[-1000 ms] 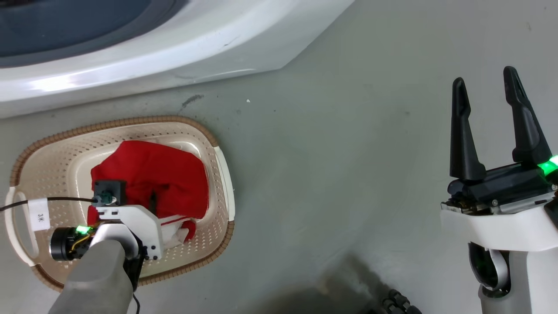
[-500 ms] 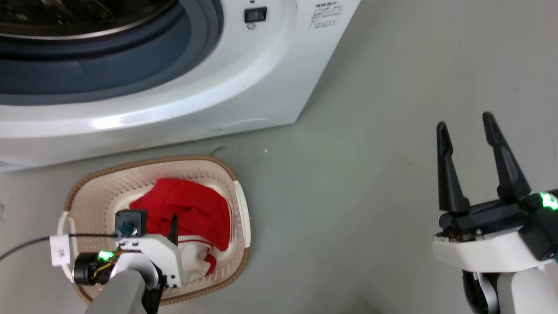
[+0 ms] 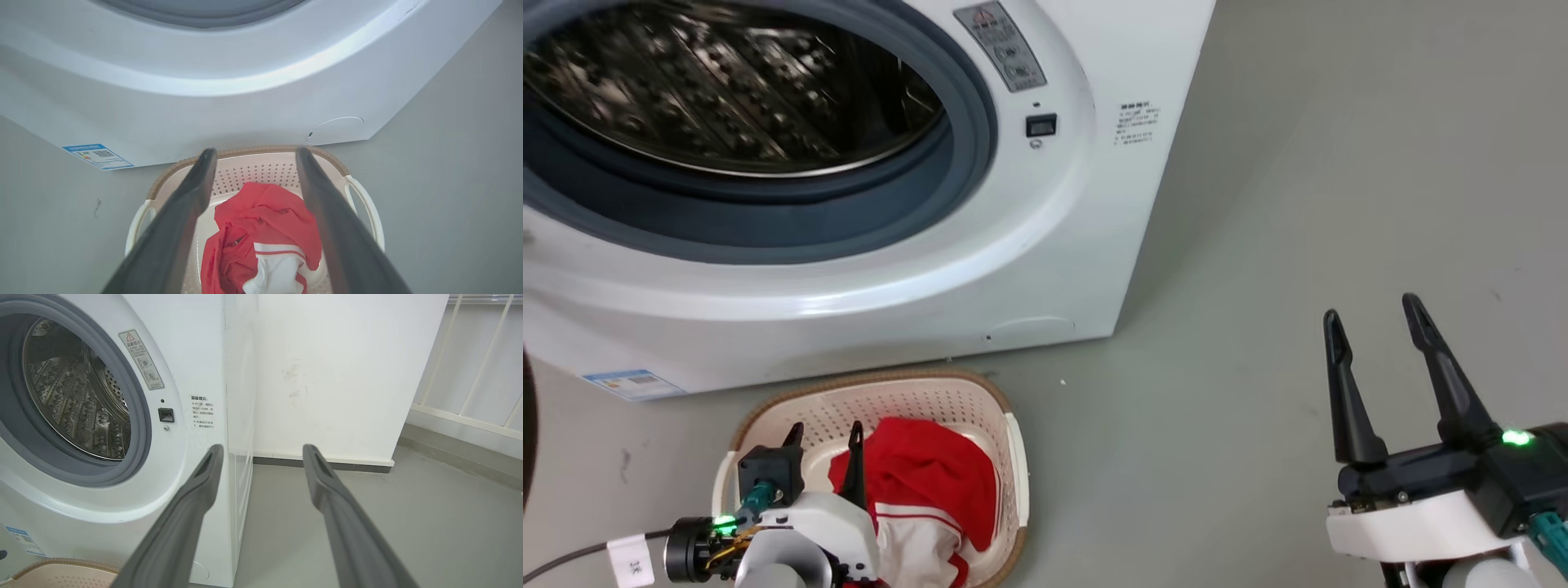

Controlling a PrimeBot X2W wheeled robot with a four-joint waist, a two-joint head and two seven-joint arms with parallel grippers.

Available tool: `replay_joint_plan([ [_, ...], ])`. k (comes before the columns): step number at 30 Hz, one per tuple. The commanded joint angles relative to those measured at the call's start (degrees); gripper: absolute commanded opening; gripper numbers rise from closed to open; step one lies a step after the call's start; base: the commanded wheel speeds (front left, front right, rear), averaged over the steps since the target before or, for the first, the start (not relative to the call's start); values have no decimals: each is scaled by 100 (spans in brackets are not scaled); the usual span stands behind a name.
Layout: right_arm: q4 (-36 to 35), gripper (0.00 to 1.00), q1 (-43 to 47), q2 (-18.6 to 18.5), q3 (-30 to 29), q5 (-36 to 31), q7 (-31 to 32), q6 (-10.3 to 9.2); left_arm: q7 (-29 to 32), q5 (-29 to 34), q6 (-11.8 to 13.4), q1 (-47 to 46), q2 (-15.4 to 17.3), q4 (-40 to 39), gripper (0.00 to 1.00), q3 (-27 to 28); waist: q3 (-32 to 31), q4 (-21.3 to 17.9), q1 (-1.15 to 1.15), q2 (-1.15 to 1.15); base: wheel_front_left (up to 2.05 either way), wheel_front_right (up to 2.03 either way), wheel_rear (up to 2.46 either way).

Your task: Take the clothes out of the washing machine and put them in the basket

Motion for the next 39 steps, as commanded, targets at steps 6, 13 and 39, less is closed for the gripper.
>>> replay_joint_plan([
  [6,37,100,240,-1,-42,-27,-12,-4,-15,432,-32,378,-184,-739,100,385,-456,226,2,0,0,0,0],
  [13,101,100,441,-1,-97,-34,-12,-4,-14,912,-74,794,-433,-1694,100,779,-799,373,2,0,0,0,0],
  [39,212,100,1083,-1,-329,207,-12,-4,-15,1358,-259,2116,-911,-3657,100,1343,-1537,609,2,0,0,0,0],
])
